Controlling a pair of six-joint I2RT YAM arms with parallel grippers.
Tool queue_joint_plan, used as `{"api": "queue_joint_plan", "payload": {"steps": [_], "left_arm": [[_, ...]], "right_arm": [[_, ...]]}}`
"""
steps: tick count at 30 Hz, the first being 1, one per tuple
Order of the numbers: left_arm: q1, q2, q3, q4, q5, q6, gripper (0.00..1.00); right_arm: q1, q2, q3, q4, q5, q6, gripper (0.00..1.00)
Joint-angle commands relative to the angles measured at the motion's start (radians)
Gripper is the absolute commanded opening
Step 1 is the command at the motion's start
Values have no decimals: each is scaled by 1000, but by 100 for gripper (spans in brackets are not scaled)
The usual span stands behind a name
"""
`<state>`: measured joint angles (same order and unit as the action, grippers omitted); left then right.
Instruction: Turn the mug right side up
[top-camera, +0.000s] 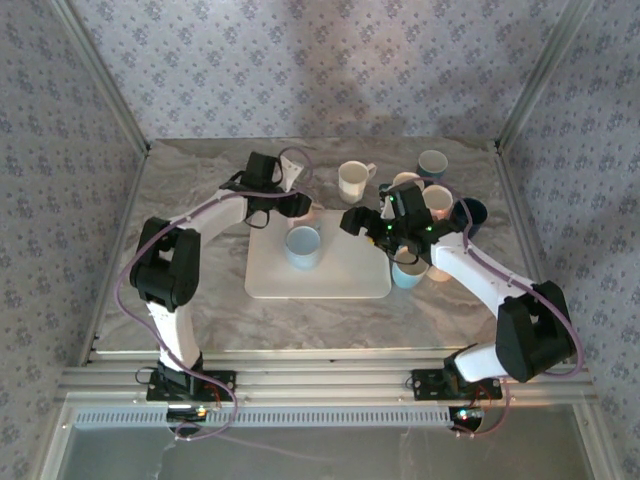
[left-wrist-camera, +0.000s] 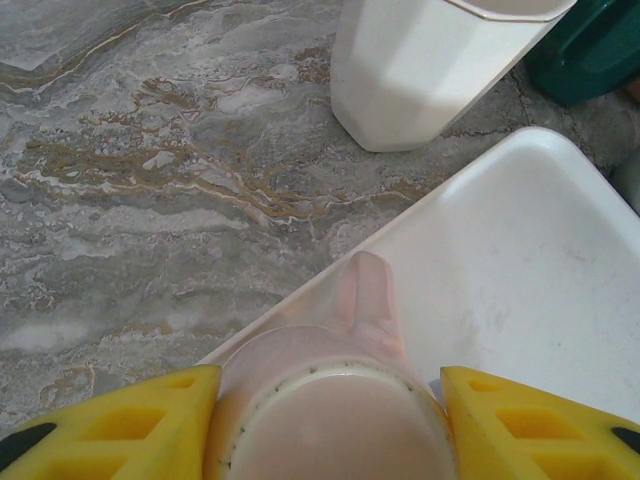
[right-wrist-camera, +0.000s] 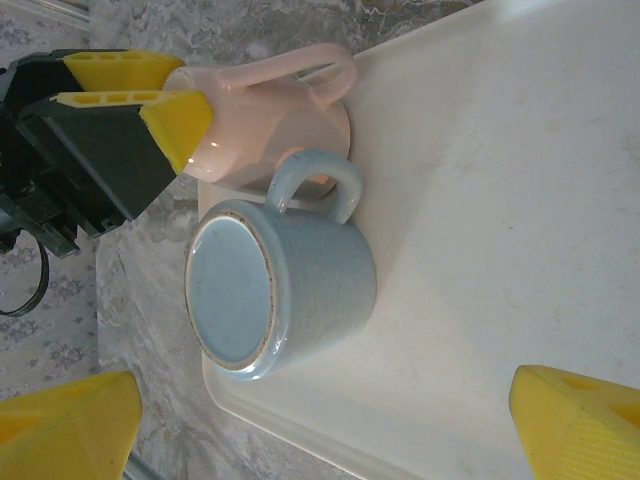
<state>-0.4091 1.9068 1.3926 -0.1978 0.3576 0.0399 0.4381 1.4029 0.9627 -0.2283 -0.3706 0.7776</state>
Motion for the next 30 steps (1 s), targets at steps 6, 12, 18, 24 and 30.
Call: {"api": "queue_joint_plan", "payload": {"steps": [6, 12, 18, 24, 30], "left_arm": [[12, -68, -7, 17, 26, -2, 20], [-39, -54, 15, -82, -53, 112, 41], [-59, -23, 31, -96, -97, 111, 63], [-60, 12, 55, -95, -91, 99, 71], [-61, 47, 70, -116, -92, 106, 72]], "right_arm": [[-7, -16, -16, -9, -4, -17, 97], [-12, -15, -19, -6, -5, -16, 97], [-15, -17, -16, -3, -9, -14, 98], [-16, -22, -17, -9, -10, -19, 98], [-21, -28, -22, -2, -13, -17, 99]]}}
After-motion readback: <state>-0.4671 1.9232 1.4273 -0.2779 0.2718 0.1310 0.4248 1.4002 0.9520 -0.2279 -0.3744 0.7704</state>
